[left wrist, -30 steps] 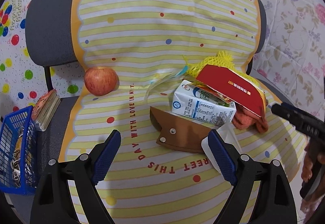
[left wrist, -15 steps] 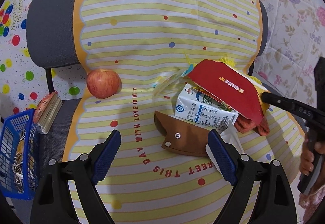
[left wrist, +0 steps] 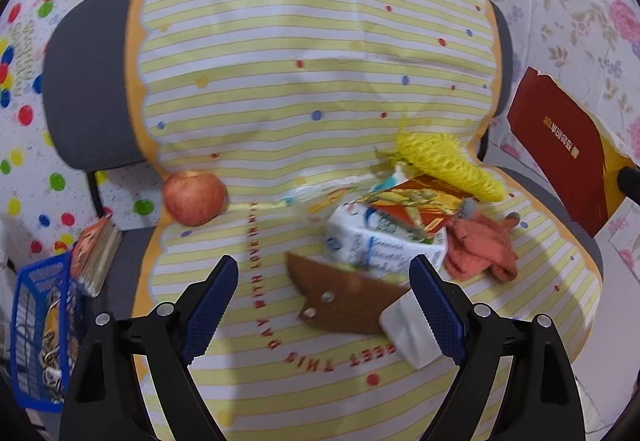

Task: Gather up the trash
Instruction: 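Grasp the yellow fruit net with the left tool while the right tool holds the red box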

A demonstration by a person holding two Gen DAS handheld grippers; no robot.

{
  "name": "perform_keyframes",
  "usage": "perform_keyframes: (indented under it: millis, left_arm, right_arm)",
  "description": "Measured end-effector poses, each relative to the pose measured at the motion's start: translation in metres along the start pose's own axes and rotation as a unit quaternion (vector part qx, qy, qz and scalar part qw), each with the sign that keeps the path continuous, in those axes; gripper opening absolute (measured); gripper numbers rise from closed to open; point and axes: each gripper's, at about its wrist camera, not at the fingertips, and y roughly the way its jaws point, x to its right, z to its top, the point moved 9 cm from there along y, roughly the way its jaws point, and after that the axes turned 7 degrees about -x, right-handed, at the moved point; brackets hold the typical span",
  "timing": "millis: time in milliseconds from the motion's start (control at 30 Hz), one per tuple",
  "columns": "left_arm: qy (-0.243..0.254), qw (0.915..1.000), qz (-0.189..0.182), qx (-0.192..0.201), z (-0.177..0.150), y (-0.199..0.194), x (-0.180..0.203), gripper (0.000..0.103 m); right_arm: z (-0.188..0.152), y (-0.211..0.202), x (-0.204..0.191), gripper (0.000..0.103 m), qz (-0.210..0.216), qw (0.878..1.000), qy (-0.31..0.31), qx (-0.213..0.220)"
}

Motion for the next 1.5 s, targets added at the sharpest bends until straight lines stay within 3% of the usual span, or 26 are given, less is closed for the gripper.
perform_keyframes:
  millis: [133,300,433,600,667,800,833,900,1033,1233,1367,1500]
  left_arm:
    - [0.026,0.9992,-0.031,-0.005,0.025,0.017,0.037,0.087]
    - [0.024,0.9979,-0.053,-0.029,0.057,0.051,0.073,0.086]
    - [-0.015,0.9946,-0.075,-0.069,0.081,0.09,0.088,0.086]
    - [-0.09,0.9825,-0.112,-0.119,0.098,0.131,0.088,0.085]
    - [-0.109,0.9775,-0.118,-0.137,0.101,0.145,0.088,0.074]
    - [-0.123,0.9702,-0.141,-0.154,0.101,0.157,0.095,0.043]
    - [-0.119,0.9705,-0.147,-0.15,0.103,0.157,0.099,0.029]
    - [-0.099,0.9747,-0.152,-0.131,0.107,0.148,0.107,0.01]
    - [-0.034,0.9853,-0.165,-0.03,0.127,0.09,0.129,0.008]
    - [0.055,0.9802,-0.167,0.091,0.133,-0.024,0.163,0.008]
    - [0.115,0.97,-0.156,0.147,0.097,-0.096,0.179,0.008]
    - [0.148,0.9659,-0.149,0.152,0.045,-0.125,0.187,0.008]
  right_arm:
    - [-0.012,0.009,0.033,0.002,-0.015,1.0,0.024,-0.013]
    - [-0.026,0.016,0.061,0.002,-0.041,0.998,0.037,-0.018]
    - [-0.031,0.025,0.078,0.002,-0.049,0.997,0.049,-0.021]
    - [-0.04,0.034,0.094,0.002,-0.053,0.996,0.062,-0.025]
    - [-0.044,0.038,0.096,0.002,-0.052,0.996,0.065,-0.028]
    - [-0.051,0.042,0.1,0.002,-0.051,0.996,0.07,-0.035]
    - [-0.053,0.042,0.101,0.002,-0.05,0.996,0.072,-0.036]
    - [-0.054,0.038,0.102,0.002,-0.052,0.995,0.074,-0.035]
    - [-0.052,0.019,0.104,0.002,-0.06,0.995,0.079,-0.02]
    - [-0.049,-0.042,0.109,0.002,-0.073,0.992,0.104,0.017]
    - [-0.061,-0.092,0.1,0.002,-0.076,0.99,0.115,0.034]
    - [-0.086,-0.125,0.083,0.002,-0.078,0.99,0.119,0.025]
